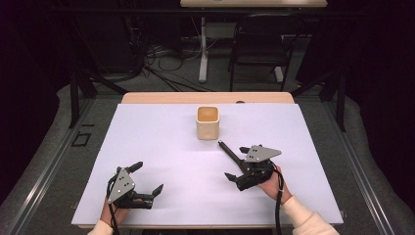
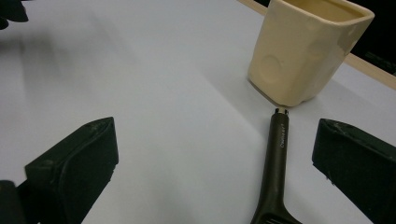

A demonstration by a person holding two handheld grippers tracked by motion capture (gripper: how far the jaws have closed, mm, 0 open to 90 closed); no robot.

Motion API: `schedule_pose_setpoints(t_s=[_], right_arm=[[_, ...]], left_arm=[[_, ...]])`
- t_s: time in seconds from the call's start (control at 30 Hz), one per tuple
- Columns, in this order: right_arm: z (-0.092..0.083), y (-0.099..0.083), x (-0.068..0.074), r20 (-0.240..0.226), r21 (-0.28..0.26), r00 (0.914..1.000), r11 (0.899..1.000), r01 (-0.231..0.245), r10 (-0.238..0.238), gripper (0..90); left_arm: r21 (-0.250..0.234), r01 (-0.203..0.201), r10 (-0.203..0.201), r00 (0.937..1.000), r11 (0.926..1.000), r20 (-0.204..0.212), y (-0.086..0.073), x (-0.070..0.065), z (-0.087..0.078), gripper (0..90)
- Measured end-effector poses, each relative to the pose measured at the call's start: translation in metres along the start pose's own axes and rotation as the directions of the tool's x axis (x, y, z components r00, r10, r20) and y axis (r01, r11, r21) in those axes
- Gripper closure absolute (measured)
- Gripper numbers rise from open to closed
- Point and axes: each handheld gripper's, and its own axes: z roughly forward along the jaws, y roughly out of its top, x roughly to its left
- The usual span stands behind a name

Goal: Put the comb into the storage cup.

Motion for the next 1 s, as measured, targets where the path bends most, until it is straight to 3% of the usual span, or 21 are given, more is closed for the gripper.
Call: schedule_pose_setpoints(t_s=[0.57,0.87,1.0], right_arm=[[0.021,0.006,-0.015,-0.029,0.039,0.9988,0.999,-0.038,0.039,0.0],[0.036,0.01,-0.024,-0.017,0.075,0.999,0.996,-0.041,0.042,0.0],[0.042,0.011,-0.027,-0.019,0.066,0.9985,0.997,-0.05,0.051,0.0]], left_arm=[[0.006,-0.002,0.002,1.0,1.0,0.008,0.0,0.0,0.001,0.3],[0.004,-0.005,0.005,1.0,1.0,0.002,0.0,0.0,0.0,0.3],[0.002,-0.004,0.004,1.0,1.0,0.002,0.0,0.0,0.001,0.2]])
